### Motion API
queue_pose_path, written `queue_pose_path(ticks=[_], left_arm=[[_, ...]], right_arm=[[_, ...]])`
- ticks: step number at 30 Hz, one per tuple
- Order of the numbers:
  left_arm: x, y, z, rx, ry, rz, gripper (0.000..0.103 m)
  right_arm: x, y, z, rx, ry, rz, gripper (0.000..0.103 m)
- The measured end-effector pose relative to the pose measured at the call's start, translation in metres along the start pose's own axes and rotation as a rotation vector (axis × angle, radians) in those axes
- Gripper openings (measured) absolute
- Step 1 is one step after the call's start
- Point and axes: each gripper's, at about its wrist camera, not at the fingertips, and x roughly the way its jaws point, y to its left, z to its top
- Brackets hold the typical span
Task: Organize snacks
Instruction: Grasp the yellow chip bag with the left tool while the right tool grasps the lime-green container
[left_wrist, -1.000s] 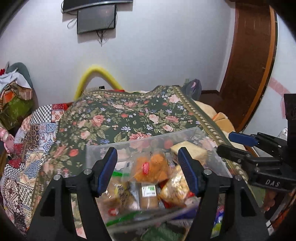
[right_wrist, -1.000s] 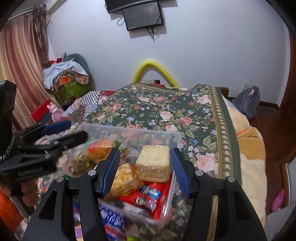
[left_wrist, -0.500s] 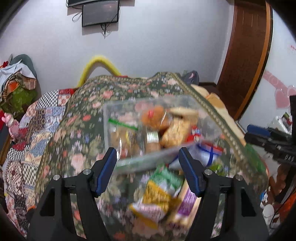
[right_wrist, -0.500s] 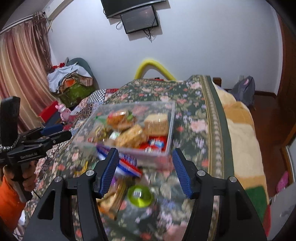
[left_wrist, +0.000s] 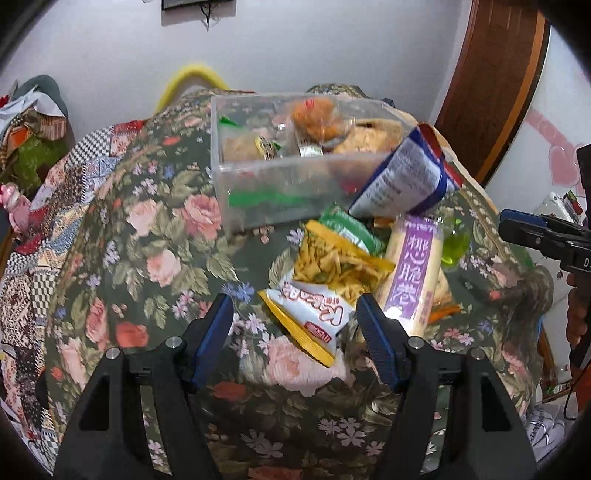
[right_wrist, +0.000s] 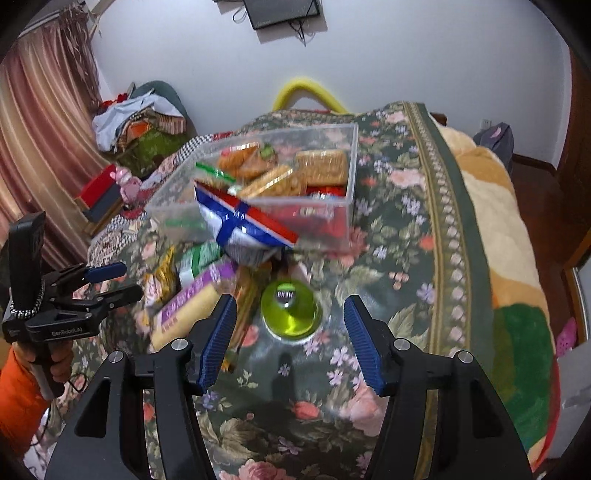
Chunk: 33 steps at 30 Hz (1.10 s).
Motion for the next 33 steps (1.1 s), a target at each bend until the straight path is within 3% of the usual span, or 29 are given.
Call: queue_pose_path(ticks=[12,17,21,25,33], left_arm=[[0.044,0.000,0.007,-0.031,0.072,-0.029,0.069],[0.046,0.003,0.004,-0.045,0.033,-0.034,0.069],[0.043,0.001,0.001,-0.028,0.005,-0.034,0.060],[0.038,-0.002,0.001,-0.027,-0.022,-0.035,0.054],[0.015,-0.002,-0.002,-0.042,-0.064,-0.035,0.051]], right_arm=[[0.029,0.001,-0.011,0.020,0.067,0.020,0.057],[0.036,0.004,-0.007,0.022,0.067,0.027,0.057],[0.044,0.007,-0.003,0.013,0.069,0.028,0.056],[0.052,0.008,-0.003,0.012,0.079,0.010,0.045],[0.043,0.008,-0.009,0.021,0.064,0.012,0.044]])
